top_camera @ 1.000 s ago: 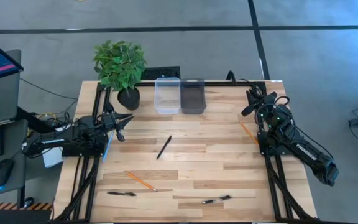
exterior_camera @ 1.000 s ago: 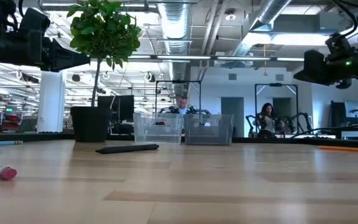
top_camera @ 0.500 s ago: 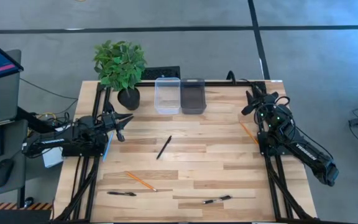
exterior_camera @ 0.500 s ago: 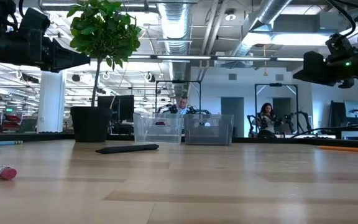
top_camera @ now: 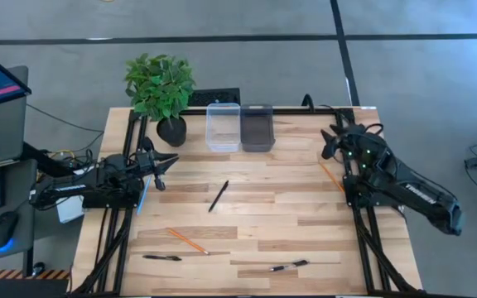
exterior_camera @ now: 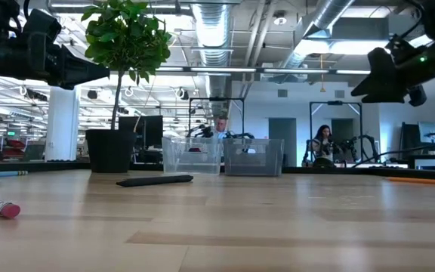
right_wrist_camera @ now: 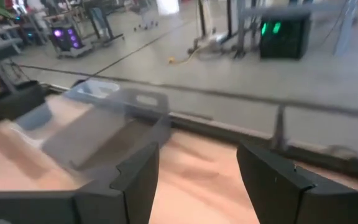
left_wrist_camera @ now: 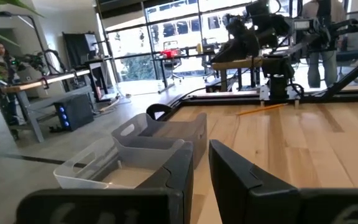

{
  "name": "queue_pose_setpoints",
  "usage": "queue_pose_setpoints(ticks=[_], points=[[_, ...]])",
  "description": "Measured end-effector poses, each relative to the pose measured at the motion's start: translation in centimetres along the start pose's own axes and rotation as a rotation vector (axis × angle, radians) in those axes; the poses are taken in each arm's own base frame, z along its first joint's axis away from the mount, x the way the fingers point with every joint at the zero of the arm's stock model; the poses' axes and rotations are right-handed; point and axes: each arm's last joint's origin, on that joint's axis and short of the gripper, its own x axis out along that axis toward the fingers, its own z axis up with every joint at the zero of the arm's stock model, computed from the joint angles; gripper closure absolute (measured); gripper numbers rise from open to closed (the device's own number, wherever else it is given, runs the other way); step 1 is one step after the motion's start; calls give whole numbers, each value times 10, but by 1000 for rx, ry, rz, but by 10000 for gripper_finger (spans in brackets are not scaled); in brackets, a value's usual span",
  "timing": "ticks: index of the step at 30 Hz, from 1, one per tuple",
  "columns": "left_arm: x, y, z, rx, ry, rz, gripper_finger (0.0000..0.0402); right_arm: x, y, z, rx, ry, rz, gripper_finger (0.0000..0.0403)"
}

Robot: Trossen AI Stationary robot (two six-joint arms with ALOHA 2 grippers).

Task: Sort pens & pencils
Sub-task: Put the top orange pencil into the transparent bin

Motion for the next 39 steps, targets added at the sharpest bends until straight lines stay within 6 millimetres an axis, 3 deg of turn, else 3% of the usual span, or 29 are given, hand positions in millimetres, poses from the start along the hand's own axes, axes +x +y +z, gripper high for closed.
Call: queue_pose_setpoints(ticks=[10, 18, 23, 27, 39], points=[[0, 0, 0, 15, 3, 0, 358, 14, 33, 37, 30, 224, 90, 163], [0, 0, -1, 19, 6, 0, 358, 25, 54, 57, 1, 667, -84, 163], [0, 0, -1, 19, 6, -1, 358, 44, 60, 43, -29, 911, -236, 163], [0, 0, -1, 12, 7, -1, 358, 59, 64, 23, -45, 1064, -257, 163], [0, 0, -1, 2, 8, -1, 358, 82, 69, -21, -142, 1239, -340, 163]])
